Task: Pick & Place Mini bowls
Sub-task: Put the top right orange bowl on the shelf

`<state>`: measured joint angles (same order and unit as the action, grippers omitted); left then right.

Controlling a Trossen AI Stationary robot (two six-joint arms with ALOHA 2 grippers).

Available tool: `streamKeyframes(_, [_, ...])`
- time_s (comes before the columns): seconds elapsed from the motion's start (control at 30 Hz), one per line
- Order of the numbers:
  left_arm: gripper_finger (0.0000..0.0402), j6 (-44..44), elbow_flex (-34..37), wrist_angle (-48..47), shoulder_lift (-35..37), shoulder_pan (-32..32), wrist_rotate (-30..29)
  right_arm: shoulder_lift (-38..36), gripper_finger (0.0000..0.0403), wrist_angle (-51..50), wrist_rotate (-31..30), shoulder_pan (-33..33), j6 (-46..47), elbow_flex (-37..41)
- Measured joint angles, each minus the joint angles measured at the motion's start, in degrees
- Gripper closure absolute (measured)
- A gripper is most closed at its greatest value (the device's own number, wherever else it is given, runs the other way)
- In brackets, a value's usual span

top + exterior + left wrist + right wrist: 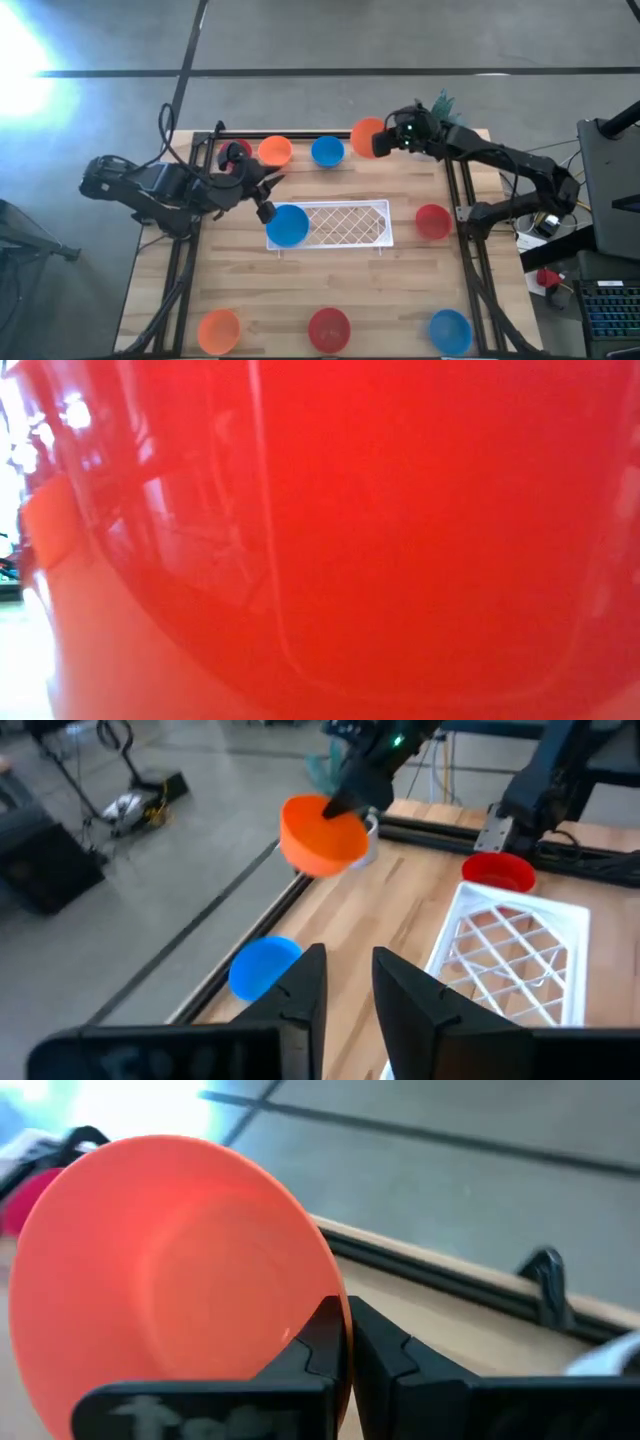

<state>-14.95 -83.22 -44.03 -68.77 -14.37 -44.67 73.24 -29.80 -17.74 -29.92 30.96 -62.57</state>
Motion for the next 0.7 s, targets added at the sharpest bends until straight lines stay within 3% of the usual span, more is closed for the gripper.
streamKeyframes(0.37, [0.0298,16.6,0.0,14.3,-7.2,1.9,-5.9,3.0,0.0395,0.1,-8.8,11.6,-8.6,-10.2])
streamKeyframes(0.7, [0.0298,16.5,0.0,27.0,-13.3,5.7,-8.1,5.8,0.0395,0.0,-16.9,18.6,-14.3,-14.6])
